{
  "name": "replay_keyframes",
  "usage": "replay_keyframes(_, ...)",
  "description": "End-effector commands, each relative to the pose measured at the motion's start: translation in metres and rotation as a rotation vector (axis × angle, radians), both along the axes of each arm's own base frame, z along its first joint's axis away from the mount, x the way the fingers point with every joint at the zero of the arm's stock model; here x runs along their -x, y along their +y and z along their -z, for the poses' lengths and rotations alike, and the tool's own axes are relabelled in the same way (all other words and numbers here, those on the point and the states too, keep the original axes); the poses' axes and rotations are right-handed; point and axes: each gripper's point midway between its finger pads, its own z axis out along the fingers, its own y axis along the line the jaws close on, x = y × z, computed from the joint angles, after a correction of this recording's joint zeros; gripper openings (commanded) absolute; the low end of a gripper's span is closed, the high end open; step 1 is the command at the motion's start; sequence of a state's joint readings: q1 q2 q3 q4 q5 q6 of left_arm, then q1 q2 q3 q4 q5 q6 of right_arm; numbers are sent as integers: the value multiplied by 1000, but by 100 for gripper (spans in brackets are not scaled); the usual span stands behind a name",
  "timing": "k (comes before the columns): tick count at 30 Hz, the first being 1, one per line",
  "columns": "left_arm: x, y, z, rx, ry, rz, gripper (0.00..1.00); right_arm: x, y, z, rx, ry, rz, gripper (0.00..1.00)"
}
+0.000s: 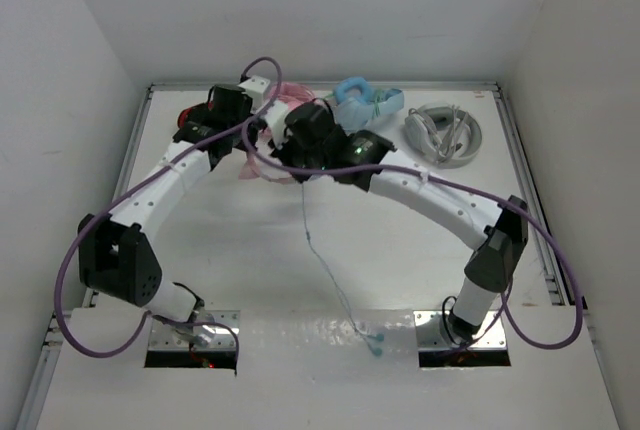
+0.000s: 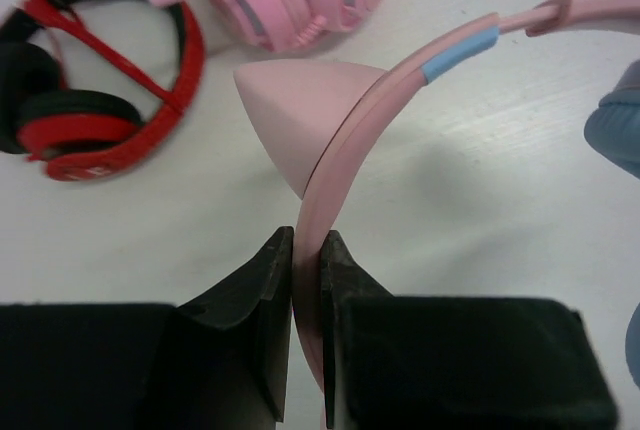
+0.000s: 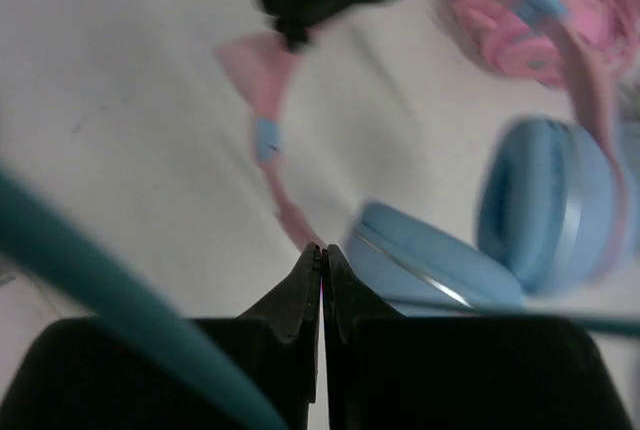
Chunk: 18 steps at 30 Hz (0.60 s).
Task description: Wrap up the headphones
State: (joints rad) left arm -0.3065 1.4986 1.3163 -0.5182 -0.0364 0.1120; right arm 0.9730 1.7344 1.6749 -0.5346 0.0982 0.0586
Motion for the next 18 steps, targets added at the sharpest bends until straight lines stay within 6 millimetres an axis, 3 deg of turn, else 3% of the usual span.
replay_keyframes(1,-19,23,-54,-148,-266,-38,0,-16,-40,-59,6,-59,82,0)
replay_keyframes(3,-19,29,-61,-196,-317,-36,0,-24,-51,-70,47,-92,120,0)
replay_keyframes(9,-10,28,-71,-282,-379,54,0,-33,-87,-63,201,-114,167,0)
replay_keyframes(15,-3,30,-67,-327,-357,94,0,-66,-134,-64,405,-282,348,0)
replay_keyframes(18,7,12,-75,-262,-337,186,0,-90,-151,-73,422,-371,448,0)
